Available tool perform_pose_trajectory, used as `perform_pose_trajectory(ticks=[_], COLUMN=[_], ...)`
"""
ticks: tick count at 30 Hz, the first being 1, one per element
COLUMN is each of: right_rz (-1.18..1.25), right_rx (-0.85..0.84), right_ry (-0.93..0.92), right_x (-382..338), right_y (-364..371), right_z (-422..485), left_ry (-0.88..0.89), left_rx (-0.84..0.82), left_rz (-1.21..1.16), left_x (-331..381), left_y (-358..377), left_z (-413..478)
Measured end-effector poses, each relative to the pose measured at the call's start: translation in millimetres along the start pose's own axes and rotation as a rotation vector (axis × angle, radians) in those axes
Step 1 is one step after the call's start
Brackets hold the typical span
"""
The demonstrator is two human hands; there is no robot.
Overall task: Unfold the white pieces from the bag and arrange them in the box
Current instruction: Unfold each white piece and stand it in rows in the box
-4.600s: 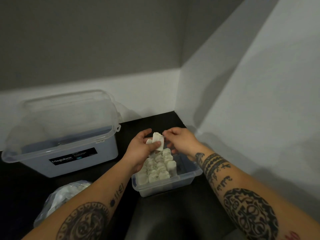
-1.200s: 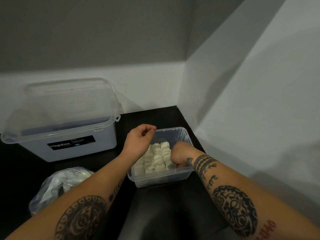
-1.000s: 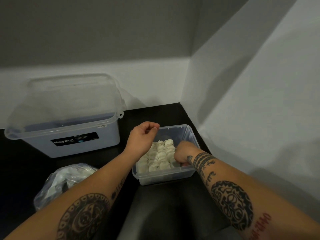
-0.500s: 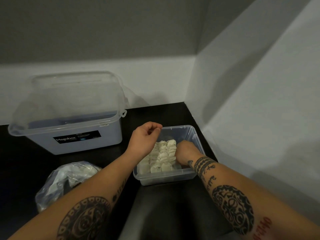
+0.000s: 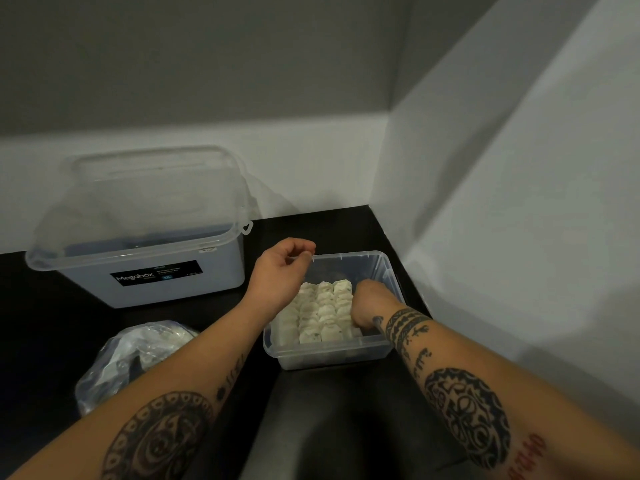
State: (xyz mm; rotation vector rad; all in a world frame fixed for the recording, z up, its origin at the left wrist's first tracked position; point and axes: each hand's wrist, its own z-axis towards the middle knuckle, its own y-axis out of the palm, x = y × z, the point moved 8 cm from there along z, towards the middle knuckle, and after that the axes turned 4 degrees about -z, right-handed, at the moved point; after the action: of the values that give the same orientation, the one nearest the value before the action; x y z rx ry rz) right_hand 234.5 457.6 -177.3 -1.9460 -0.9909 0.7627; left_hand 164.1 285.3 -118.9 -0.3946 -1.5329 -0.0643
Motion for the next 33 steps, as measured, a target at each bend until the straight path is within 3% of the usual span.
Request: perform_pose_trajectory(ticks=[6, 13, 19, 24, 28, 33], right_rz=[-0.022, 0.122, 0.142, 0.239, 0.250, 0.076], right_rx=[0.115, 0.237, 0.144, 0.012, -0.022, 0.055], right_ry=[-0.033, -0.263, -0.360, -0.372, -0.270, -0.237], right_x=[-29, -147, -243, -277, -279, -262], right_y=[-40, -89, -35, 37, 91, 127], right_z=[-21, -76, -106, -118, -117, -114], left_ry=[0.035, 0.063, -0.008, -0.118, -0.211, -0.173], left_rx=[0.035, 0.098, 0.070, 0.001, -0.137, -0.392], left_rz=[-0.138, -0.181, -0.127, -0.044, 0.079, 0.692], left_x=[7, 14, -22, -63, -97, -134], left_y=[-32, -123, -217, -261, -261, -237], left_z=[-9, -32, -57, -80, -95, -96])
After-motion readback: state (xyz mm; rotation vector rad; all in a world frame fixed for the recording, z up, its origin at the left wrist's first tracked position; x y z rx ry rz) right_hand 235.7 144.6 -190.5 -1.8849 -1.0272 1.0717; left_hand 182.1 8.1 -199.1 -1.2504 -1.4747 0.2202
